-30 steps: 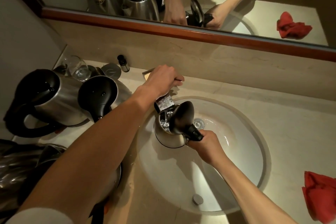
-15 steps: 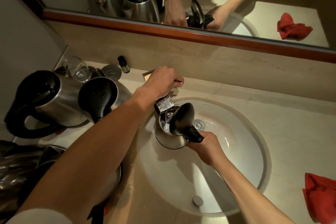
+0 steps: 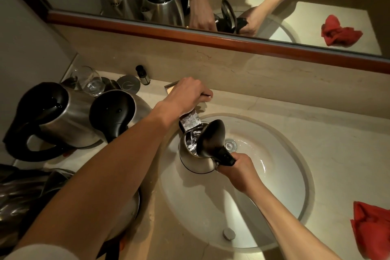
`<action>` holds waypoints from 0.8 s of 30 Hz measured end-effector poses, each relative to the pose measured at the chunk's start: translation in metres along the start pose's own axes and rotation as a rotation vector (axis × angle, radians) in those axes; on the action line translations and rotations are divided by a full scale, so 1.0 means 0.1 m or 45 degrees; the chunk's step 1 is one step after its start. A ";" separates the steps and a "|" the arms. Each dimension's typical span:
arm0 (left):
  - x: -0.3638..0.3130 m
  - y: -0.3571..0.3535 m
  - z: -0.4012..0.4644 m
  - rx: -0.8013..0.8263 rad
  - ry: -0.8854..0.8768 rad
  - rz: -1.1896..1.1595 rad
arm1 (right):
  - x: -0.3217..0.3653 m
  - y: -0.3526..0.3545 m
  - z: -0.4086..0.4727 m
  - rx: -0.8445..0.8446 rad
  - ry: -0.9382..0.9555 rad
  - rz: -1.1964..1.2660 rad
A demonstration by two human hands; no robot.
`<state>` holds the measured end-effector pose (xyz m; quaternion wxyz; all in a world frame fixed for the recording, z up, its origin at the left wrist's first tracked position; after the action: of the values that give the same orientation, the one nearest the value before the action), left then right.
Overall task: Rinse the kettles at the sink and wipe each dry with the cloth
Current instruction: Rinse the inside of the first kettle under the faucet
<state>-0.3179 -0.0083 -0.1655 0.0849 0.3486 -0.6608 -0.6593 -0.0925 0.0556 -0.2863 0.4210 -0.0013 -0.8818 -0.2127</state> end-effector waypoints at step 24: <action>-0.02 0.02 0.00 -0.041 -0.001 -0.024 | -0.05 -0.02 0.02 -0.006 -0.002 0.020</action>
<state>-0.3171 -0.0078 -0.1635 0.0841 0.3531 -0.6468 -0.6708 -0.0911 0.0550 -0.2919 0.4220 -0.0096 -0.8815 -0.2114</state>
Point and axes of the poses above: each hand's wrist, its own z-axis towards the middle knuckle, its own y-axis out of the back of the hand, x = y × z, the point moved 9 cm from there along z, towards the middle knuckle, and after that the axes turned 3 degrees about z, right-handed, at the moved point
